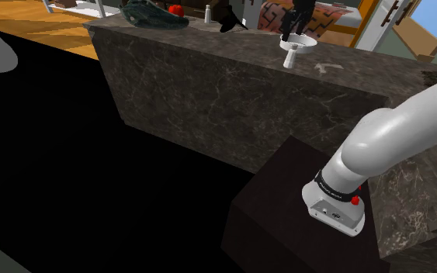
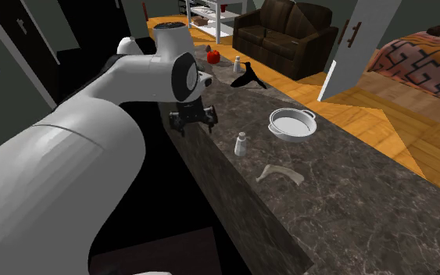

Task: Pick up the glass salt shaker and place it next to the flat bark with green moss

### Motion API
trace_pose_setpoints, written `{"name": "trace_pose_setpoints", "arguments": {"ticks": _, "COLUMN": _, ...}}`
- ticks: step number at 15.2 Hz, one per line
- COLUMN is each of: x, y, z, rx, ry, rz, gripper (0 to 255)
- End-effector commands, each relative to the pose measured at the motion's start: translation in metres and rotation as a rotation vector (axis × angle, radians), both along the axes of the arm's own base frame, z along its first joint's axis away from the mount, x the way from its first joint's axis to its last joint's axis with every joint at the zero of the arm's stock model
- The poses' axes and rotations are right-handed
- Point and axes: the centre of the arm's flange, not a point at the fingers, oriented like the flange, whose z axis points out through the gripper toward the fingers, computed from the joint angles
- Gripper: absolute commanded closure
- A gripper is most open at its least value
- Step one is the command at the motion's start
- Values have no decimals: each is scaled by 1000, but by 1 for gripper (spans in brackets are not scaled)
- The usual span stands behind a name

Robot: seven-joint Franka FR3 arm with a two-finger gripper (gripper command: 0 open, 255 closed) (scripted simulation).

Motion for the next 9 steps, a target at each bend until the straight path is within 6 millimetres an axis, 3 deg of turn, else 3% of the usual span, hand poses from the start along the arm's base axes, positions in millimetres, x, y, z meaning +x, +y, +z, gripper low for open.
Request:
{"name": "trace_pose_setpoints", "arguments": {"ticks": 1, "x": 9, "y": -27, "z": -8, "rx": 2, "ry": 13, "rz": -7, "gripper": 0}}
{"name": "trace_pose_setpoints", "arguments": {"ticks": 9, "x": 41, "y": -128, "z": -38, "rx": 18, "ry": 61, "rz": -40, "gripper": 0}}
